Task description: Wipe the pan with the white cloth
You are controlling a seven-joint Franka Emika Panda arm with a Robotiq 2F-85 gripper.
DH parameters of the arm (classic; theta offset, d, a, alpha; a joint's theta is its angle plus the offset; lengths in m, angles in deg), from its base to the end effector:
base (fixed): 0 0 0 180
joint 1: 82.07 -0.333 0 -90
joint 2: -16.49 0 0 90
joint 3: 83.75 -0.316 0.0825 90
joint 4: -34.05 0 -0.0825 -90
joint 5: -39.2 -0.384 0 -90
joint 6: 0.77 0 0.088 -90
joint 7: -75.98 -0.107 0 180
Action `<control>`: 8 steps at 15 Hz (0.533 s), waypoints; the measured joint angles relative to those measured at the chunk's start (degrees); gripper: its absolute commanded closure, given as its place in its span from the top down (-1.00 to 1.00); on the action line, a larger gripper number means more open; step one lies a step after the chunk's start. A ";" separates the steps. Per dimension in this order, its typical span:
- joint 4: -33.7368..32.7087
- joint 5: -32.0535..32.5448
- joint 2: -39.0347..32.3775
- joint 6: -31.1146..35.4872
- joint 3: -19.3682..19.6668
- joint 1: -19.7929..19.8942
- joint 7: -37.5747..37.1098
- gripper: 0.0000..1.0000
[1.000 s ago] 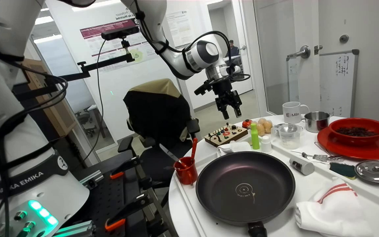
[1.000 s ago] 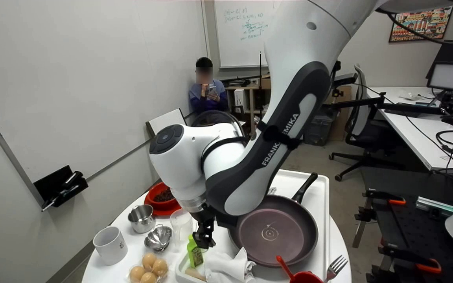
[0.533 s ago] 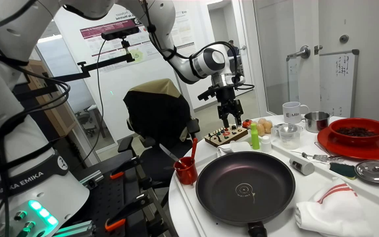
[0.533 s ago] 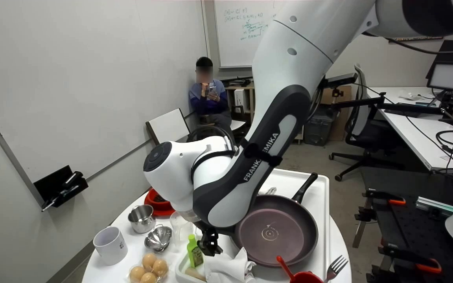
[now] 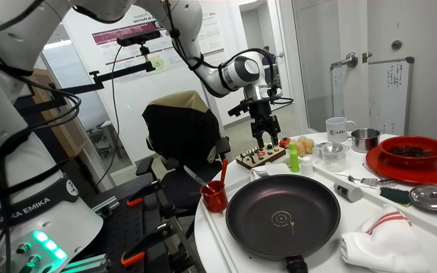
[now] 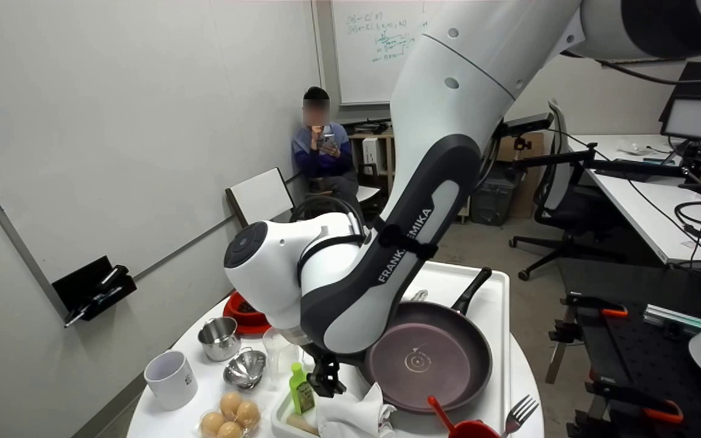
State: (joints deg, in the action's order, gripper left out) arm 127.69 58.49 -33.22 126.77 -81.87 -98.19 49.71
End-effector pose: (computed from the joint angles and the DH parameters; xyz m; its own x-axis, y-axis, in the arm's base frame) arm 0.6292 0.1505 0.0902 0.9855 0.0123 -0.1691 0.0684 -0.9416 0.3297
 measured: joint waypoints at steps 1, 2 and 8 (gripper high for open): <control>0.04 0.00 -0.30 0.23 0.00 -0.04 0.00 1.00; 0.00 0.00 -0.84 0.50 0.01 -0.10 0.00 1.00; -1.26 0.21 -6.36 5.40 1.02 -1.58 0.00 1.00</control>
State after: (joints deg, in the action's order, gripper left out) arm 126.43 58.70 -39.58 132.18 -80.85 -99.77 49.71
